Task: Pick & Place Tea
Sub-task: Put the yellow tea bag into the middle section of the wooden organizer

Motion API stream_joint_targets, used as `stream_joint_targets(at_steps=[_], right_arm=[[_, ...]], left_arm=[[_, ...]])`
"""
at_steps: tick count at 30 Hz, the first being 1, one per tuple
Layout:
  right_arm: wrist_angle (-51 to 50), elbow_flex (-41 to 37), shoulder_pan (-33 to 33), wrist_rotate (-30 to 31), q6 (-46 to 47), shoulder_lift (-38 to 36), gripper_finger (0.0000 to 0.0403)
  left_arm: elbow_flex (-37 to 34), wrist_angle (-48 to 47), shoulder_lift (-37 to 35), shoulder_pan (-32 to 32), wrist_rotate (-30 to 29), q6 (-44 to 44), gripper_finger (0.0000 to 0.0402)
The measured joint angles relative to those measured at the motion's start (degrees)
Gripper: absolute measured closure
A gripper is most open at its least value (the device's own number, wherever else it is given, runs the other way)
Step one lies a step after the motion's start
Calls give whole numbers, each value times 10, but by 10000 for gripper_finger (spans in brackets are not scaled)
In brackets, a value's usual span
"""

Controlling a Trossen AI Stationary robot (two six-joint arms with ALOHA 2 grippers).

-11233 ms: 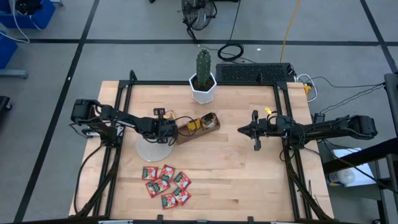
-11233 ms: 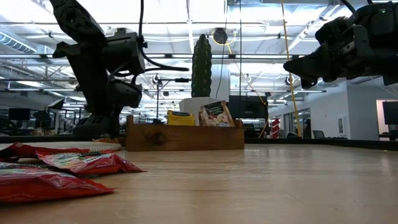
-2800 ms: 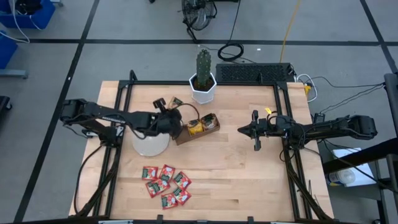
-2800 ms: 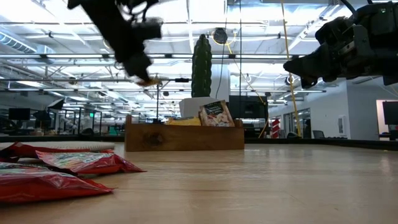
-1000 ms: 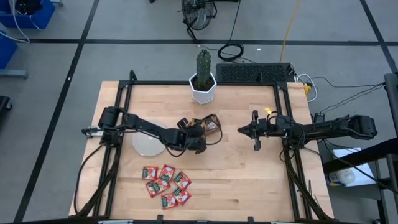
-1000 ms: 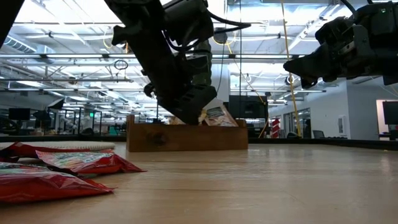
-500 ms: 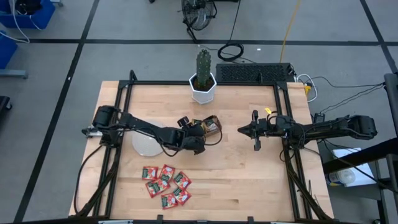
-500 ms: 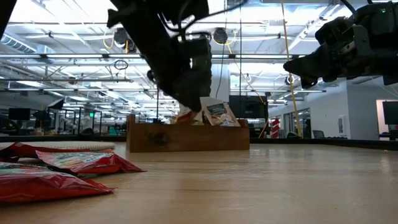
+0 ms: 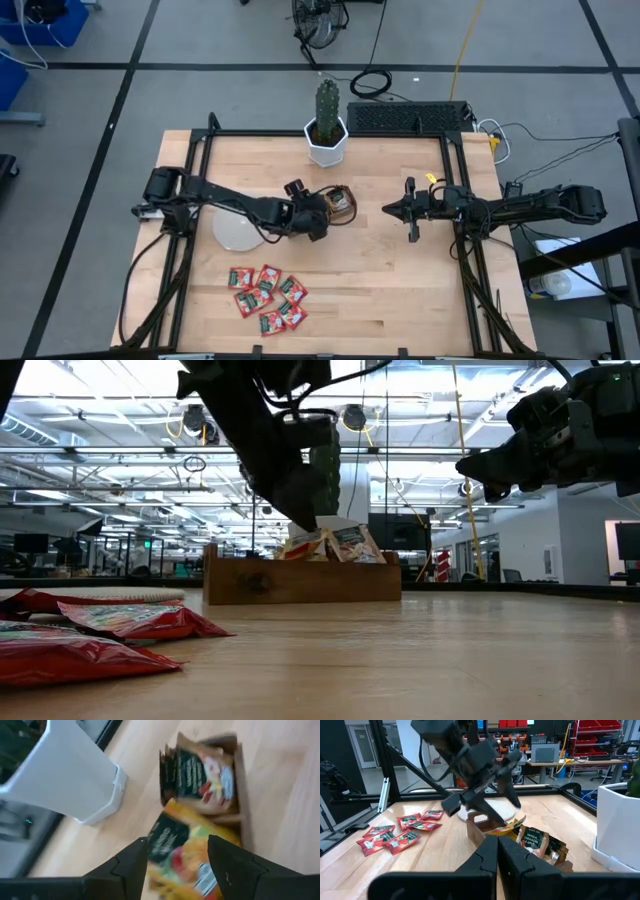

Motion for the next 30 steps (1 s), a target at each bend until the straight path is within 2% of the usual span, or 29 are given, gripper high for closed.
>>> stream_joint_targets(at_steps=[3,9,11,14,20,30], right_arm=[[0,0,0,0,0,0,403],[4,0,0,0,0,0,403],[0,0,0,0,0,-1,403],[1,0,0,0,0,-1,403],[0,0,0,0,0,-1,403],[0,0,0,0,0,-1,403]], left_arm=[[0,-26,-19,3,1,38,192],[0,-54,-25,35,160,19,210],[1,-54,-7,47,187,10,225],[-1,-59,24,57,192,5,249],[0,-49,36,59,193,5,280],[0,-67,4,48,198,3,284]])
